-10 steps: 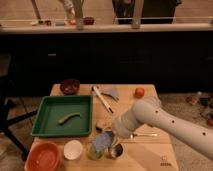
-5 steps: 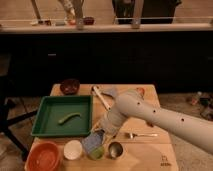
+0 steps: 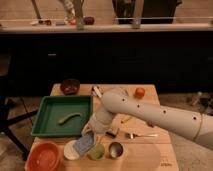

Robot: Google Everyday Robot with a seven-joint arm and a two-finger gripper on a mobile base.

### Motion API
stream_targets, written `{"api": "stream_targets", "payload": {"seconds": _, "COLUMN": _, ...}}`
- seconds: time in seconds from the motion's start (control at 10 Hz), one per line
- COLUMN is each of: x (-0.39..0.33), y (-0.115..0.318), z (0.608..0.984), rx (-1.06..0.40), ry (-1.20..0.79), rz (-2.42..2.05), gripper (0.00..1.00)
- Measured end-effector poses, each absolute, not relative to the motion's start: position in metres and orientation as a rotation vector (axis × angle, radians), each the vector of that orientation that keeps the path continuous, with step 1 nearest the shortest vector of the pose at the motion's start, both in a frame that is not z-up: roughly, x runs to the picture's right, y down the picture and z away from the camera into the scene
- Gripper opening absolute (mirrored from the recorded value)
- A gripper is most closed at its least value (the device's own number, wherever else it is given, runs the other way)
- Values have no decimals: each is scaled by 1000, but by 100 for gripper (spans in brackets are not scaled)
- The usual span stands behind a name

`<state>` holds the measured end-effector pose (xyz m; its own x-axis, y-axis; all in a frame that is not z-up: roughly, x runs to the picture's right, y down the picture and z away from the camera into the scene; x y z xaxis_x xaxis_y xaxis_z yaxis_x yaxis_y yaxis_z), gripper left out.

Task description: Place sponge in paper cup

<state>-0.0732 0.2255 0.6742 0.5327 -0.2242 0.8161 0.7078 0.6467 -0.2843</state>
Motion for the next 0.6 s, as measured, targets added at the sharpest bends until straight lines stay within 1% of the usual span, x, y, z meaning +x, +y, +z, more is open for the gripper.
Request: {"api": "stream_targets", "payload": {"seconds": 0.6, "x": -73, "y": 225, "z": 675, "rx": -658, "ry": -832, "rz": -604, "gripper": 0}}
